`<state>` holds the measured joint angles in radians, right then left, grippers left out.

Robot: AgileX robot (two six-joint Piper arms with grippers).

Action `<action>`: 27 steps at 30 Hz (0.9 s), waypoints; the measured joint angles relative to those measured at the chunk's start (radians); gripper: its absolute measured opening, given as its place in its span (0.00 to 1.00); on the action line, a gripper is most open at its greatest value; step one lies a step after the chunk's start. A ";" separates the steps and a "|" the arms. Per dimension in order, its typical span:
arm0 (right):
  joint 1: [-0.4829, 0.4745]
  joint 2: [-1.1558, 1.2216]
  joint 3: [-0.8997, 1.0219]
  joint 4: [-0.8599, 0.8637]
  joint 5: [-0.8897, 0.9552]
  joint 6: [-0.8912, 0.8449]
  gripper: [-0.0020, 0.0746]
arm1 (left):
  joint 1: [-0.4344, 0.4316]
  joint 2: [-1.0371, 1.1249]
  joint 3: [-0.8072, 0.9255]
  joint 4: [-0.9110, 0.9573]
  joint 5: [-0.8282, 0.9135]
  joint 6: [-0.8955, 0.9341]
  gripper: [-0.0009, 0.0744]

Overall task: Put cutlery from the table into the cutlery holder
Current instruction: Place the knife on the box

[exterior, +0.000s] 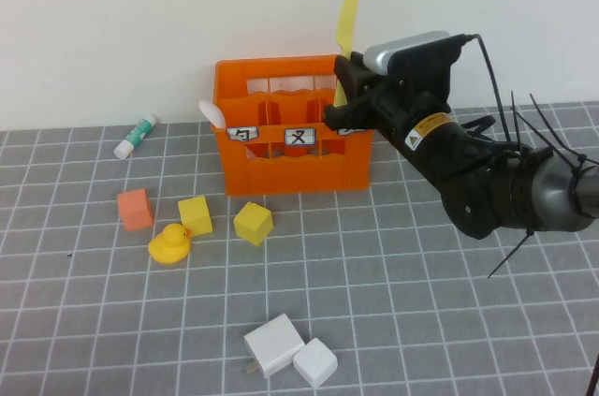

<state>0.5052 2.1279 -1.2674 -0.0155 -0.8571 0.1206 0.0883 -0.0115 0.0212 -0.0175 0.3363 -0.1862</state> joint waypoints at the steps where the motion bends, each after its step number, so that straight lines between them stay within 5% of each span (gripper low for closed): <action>1: 0.000 0.000 0.000 0.000 0.000 -0.017 0.18 | 0.000 0.000 0.000 0.000 0.000 0.000 0.01; 9: 0.000 0.000 -0.008 -0.016 0.059 -0.075 0.18 | 0.000 0.000 0.000 0.000 0.000 0.000 0.01; 19: 0.000 -0.016 -0.008 -0.069 0.058 -0.051 0.54 | 0.000 0.000 0.000 0.000 0.000 0.000 0.01; 23: 0.000 -0.093 -0.008 -0.074 0.060 0.008 0.54 | 0.000 0.000 0.000 0.000 0.000 0.000 0.01; 27: 0.000 -0.237 0.033 -0.111 0.060 0.019 0.40 | 0.000 0.000 0.000 0.000 0.000 0.000 0.01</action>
<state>0.5052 1.8909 -1.2343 -0.1260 -0.7973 0.1400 0.0883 -0.0115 0.0212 -0.0175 0.3363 -0.1862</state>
